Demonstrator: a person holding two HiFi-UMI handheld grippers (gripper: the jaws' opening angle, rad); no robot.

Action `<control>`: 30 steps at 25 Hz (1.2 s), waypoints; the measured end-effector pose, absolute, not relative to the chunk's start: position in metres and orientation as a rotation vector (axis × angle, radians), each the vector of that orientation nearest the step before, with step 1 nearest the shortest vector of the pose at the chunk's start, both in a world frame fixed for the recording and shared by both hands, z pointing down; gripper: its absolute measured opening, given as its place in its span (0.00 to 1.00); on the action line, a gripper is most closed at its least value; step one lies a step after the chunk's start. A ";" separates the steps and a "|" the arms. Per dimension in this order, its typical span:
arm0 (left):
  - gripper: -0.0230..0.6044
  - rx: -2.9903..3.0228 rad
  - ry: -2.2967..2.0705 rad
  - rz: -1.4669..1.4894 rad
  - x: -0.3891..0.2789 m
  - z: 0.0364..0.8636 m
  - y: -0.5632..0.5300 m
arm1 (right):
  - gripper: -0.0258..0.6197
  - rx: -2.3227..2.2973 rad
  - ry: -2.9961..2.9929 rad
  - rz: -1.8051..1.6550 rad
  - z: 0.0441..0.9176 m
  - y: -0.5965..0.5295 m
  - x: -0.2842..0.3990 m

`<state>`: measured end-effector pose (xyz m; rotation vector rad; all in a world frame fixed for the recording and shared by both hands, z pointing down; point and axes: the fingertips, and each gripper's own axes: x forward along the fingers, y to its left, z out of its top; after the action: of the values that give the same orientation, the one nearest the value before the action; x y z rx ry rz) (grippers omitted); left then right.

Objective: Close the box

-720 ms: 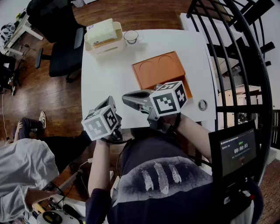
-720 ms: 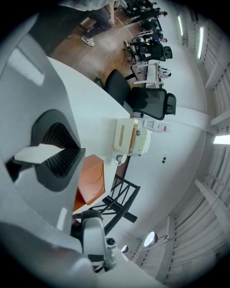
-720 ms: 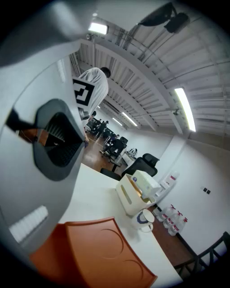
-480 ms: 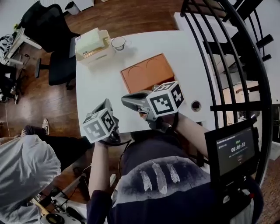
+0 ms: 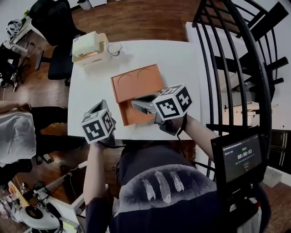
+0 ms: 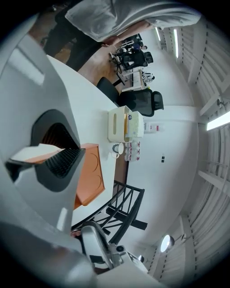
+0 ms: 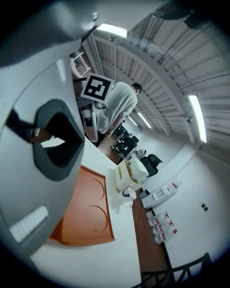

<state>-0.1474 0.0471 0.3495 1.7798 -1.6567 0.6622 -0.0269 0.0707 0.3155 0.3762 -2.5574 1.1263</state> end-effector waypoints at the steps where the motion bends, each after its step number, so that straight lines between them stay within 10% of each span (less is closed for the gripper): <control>1: 0.06 1.785 -1.650 0.670 -0.144 0.351 0.046 | 0.05 0.370 -2.545 1.092 0.318 0.069 -0.023; 30: 0.06 1.989 -0.883 1.095 0.015 0.386 0.071 | 0.05 0.038 -2.015 0.366 0.384 0.041 0.151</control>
<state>0.0153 0.0715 0.3858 1.9893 -0.8825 1.0949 0.1507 0.0408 0.3838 0.0375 -2.0145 0.3661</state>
